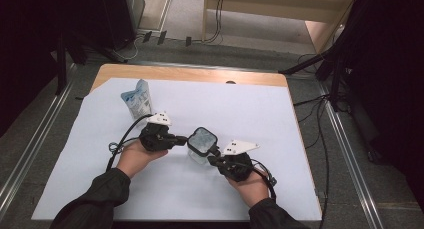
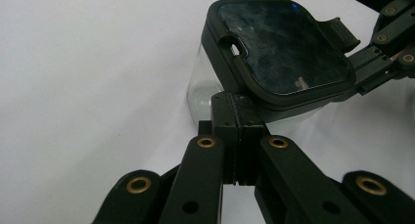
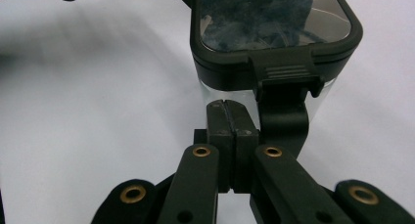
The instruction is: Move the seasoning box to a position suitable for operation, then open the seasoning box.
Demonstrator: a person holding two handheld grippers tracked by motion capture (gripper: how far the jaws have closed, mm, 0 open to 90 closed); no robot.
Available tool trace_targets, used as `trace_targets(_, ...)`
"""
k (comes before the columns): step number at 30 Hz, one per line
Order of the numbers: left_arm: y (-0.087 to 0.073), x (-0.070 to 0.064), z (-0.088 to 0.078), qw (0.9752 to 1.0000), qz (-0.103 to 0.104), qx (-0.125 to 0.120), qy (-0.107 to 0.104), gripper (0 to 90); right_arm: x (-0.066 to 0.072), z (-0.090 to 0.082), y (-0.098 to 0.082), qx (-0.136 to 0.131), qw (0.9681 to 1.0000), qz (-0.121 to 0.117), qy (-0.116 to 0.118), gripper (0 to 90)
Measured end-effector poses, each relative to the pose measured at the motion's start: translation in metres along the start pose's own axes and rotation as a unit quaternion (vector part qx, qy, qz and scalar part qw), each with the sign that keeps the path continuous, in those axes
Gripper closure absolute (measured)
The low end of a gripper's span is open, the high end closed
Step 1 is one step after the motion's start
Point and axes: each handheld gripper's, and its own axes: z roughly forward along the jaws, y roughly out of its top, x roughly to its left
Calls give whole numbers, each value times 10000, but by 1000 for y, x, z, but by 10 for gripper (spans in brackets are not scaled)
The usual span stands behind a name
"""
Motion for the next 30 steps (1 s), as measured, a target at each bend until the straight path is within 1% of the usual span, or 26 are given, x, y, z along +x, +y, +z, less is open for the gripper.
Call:
trace_targets(3,0,0,-1,10000,23,30,-25,900,-1,0,0,9,10000,28,28,900)
trace_targets(5,-1,-1,0,10000,37,24,15,900,-2,0,0,15,10000,36,28,900)
trace_targets(9,-1,-3,0,10000,81,32,-30,900,-4,-1,1,6,10000,32,24,900)
trace_targets(13,-2,-5,-1,9998,164,90,-27,900,-9,-2,1,-7,10000,81,36,900)
trace_targets(14,-1,-7,0,9997,207,90,-14,900,-13,-4,1,-46,9999,115,17,900)
trace_targets(16,-1,-8,0,9997,208,97,-74,900,-16,-5,1,-42,9998,167,-23,900)
trace_targets(17,-1,-8,0,9997,208,97,-74,900,-16,-5,1,-42,9998,167,-23,900)
trace_targets(19,-1,-10,1,9997,223,81,-70,900,-20,-6,0,-64,9997,245,-29,900)
trace_targets(21,-3,-10,2,9998,197,40,-92,900,-23,-6,0,-79,9996,263,-26,900)
trace_targets(22,-3,-11,4,9996,220,126,-99,900,-26,-7,0,-84,9996,268,-43,900)
trace_targets(27,-4,-14,6,9996,233,112,-106,900,-30,-7,0,-91,9995,298,-99,900)
trace_targets(28,-3,-15,7,9996,235,102,-108,900,-32,-7,0,-101,9993,355,-107,900)
trace_targets(30,-3,-16,7,9996,233,100,-142,900,-33,-7,0,-109,9991,392,-113,900)
